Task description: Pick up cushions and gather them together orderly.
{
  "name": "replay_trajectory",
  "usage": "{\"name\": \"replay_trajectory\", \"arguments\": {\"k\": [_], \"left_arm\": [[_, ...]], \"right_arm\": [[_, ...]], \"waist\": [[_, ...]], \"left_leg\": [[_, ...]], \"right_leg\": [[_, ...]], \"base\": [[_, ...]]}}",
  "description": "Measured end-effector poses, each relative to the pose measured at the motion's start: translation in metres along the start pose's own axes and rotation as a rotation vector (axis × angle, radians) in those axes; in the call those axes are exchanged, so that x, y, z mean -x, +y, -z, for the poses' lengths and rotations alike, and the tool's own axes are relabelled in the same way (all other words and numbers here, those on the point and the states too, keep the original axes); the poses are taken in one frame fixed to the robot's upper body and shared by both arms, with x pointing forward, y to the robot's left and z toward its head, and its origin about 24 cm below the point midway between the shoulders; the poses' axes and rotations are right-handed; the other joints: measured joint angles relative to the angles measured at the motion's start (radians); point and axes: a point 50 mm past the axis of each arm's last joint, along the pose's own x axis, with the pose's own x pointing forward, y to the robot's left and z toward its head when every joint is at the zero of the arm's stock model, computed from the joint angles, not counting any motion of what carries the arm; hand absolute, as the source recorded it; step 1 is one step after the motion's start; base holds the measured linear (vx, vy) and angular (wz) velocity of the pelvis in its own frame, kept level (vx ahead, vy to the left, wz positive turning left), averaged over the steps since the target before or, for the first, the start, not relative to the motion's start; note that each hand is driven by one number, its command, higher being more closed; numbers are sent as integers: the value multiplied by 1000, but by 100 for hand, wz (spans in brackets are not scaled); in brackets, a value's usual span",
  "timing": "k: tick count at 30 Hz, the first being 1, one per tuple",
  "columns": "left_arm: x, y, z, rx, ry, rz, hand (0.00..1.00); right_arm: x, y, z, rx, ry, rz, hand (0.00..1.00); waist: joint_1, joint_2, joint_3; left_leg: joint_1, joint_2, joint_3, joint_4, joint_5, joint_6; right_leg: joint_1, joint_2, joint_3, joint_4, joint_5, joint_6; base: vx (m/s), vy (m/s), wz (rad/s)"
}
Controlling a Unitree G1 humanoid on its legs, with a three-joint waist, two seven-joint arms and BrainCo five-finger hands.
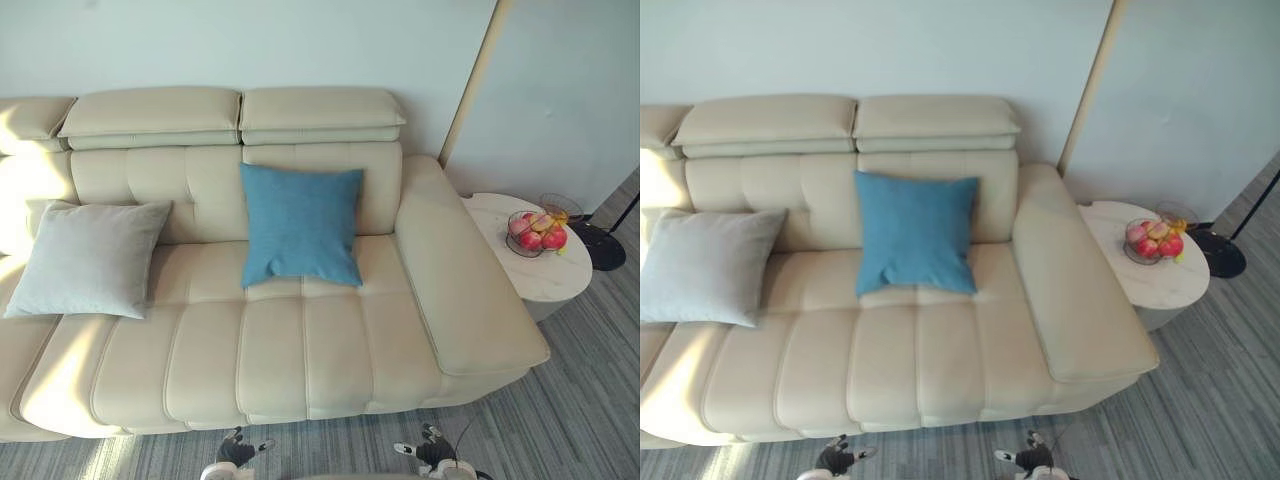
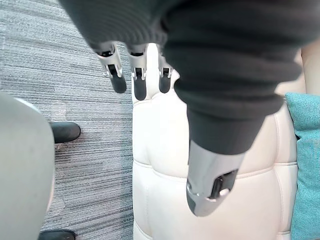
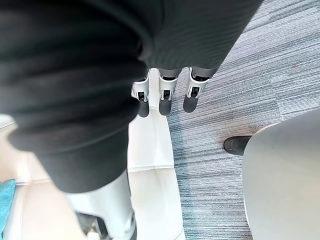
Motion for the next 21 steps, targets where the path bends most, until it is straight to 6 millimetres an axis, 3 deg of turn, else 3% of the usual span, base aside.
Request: {"name": "replay_trajectory", "arguments": {"k": [13,15,17,21], "left_arm": [[-2,0,-7,-18,-19,2,0],[-4,2,-12,-24,-32,-2,0],[-6,-2,-19,-36,-52,11,0],[-7,-2,-23,-48,-61,16,0]], "right_arm": [[0,-5,0,-31,7,25,0],[-1,-6,-4,-30,-10,29,0],[-1,-12,-5,-20,-16,51,0],[-2,-17,-12,7,-40,67,0]], "waist": [[-6,-10,21],[-3,-16,50],[-12,-14,51],[-13,-6,67]], "left_leg": [[8,31,70,14,-20,-19],[-26,40,75,133,-78,-26],[-54,42,75,157,-87,-26],[-52,56,220,138,-98,-32]], "right_leg": [[3,14,7,-29,18,7],[-8,23,52,-14,20,6],[-45,26,86,-13,31,5],[-161,63,218,23,69,7]], "base": [[-5,-16,-11],[-42,-12,-53],[-47,-18,-51],[-69,6,-117]]}}
